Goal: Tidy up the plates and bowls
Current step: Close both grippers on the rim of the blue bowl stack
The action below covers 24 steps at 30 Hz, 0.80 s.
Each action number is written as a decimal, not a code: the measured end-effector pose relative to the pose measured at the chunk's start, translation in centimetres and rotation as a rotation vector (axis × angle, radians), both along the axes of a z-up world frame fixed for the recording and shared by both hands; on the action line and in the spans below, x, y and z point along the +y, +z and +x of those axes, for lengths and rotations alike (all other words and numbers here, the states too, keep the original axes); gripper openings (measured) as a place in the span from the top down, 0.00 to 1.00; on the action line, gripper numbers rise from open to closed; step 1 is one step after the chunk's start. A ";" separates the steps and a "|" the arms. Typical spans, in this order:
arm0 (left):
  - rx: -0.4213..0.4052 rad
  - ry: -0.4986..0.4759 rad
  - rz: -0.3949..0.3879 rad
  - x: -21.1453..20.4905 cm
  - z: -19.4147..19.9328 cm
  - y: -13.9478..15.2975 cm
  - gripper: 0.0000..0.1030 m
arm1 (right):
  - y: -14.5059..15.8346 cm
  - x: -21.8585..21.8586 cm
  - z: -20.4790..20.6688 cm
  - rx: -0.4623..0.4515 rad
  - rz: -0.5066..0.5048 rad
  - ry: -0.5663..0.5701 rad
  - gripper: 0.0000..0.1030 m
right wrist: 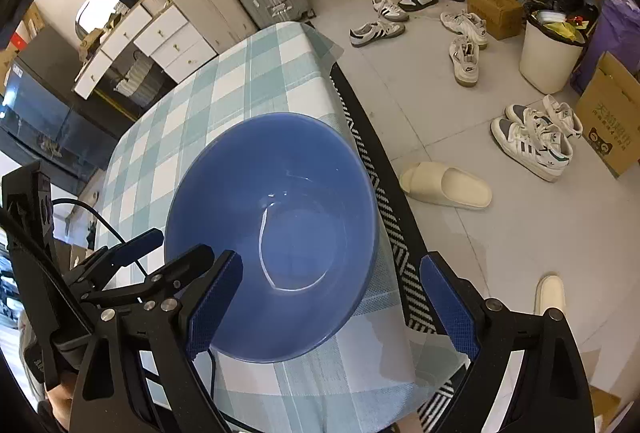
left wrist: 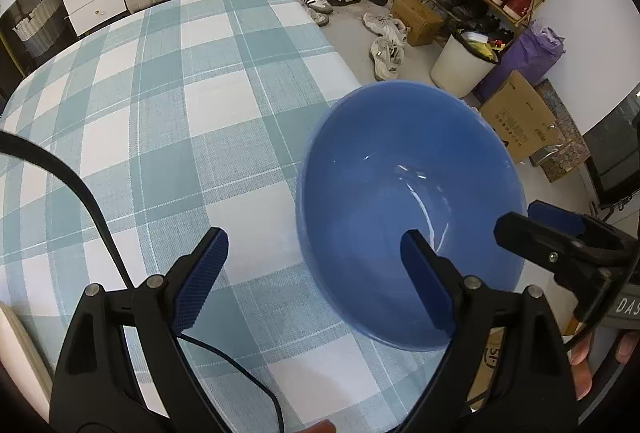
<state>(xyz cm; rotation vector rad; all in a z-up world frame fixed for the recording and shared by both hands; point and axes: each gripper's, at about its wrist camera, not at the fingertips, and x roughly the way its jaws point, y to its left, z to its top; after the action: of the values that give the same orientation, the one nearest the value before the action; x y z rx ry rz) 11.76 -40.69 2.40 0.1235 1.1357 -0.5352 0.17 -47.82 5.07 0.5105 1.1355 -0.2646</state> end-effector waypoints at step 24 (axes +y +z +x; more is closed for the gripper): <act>0.076 -0.002 -0.015 -0.8 1.5 -3.0 0.85 | -3.3 -0.2 2.0 0.067 -0.053 0.002 0.81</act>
<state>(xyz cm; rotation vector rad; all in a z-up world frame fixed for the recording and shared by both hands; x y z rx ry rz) 13.26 -41.52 -0.56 0.0919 1.2057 -0.5534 2.18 -48.01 1.78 0.4568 1.1907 -0.3105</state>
